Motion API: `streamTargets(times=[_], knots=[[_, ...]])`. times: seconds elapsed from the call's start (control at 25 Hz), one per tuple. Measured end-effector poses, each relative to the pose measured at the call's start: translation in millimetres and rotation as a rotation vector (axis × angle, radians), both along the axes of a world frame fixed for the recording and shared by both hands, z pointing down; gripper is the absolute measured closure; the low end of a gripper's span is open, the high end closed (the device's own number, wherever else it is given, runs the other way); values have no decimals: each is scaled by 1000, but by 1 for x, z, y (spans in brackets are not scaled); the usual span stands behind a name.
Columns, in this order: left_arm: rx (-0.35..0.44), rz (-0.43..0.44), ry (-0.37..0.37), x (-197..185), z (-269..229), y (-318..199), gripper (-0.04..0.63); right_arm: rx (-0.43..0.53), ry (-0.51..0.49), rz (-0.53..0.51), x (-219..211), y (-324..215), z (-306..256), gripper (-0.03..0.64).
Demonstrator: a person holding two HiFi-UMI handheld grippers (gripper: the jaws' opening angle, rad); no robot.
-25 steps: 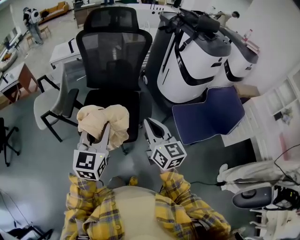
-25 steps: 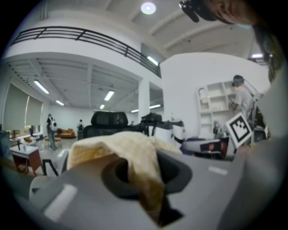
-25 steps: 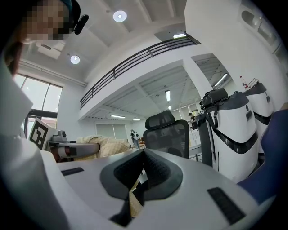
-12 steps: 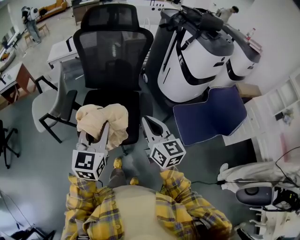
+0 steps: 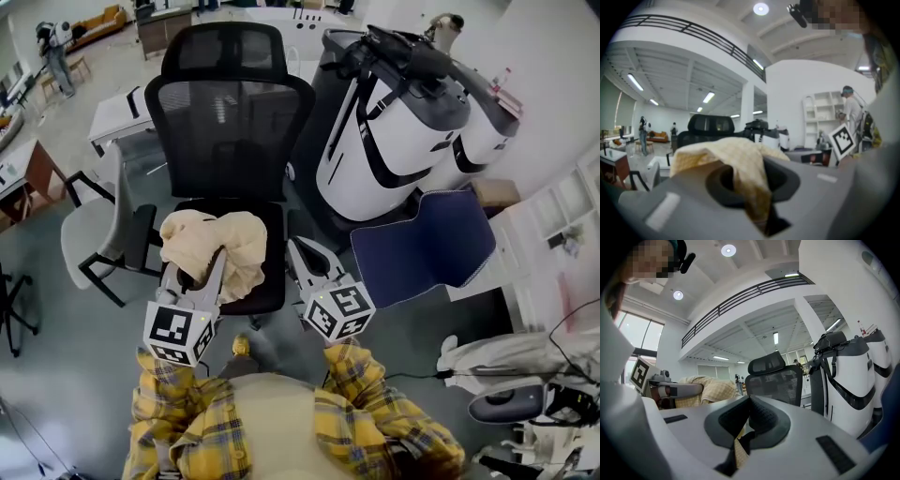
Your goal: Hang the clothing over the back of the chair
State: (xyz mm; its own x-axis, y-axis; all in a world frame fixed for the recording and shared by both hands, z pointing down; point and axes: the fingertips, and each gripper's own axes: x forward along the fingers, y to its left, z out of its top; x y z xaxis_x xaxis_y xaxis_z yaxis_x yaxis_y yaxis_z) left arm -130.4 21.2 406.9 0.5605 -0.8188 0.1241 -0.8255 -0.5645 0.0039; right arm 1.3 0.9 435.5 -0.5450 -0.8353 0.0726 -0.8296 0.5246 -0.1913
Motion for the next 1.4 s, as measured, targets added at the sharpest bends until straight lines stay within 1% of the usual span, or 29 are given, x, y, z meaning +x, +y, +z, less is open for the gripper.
streamTargets(times=[0.2, 0.52, 0.72, 0.88, 1.12, 1.4], knots=[[15, 47, -18, -9, -3, -25, 526, 10, 16, 16, -12, -22, -5, 603], [28, 145, -18, -25, -8, -55, 526, 20, 54, 56, -33, -53, -12, 603], [39, 168, -27, -38, -11, -77, 526, 30, 72, 82, -41, -69, -18, 603], [38, 185, -27, -36, -12, -91, 526, 32, 89, 89, -39, -79, -21, 603], [47, 211, -31, -28, -21, -110, 526, 40, 74, 84, -34, -101, -22, 603], [89, 214, -55, -6, -43, -146, 525, 59, 54, 46, -16, -139, -27, 603]])
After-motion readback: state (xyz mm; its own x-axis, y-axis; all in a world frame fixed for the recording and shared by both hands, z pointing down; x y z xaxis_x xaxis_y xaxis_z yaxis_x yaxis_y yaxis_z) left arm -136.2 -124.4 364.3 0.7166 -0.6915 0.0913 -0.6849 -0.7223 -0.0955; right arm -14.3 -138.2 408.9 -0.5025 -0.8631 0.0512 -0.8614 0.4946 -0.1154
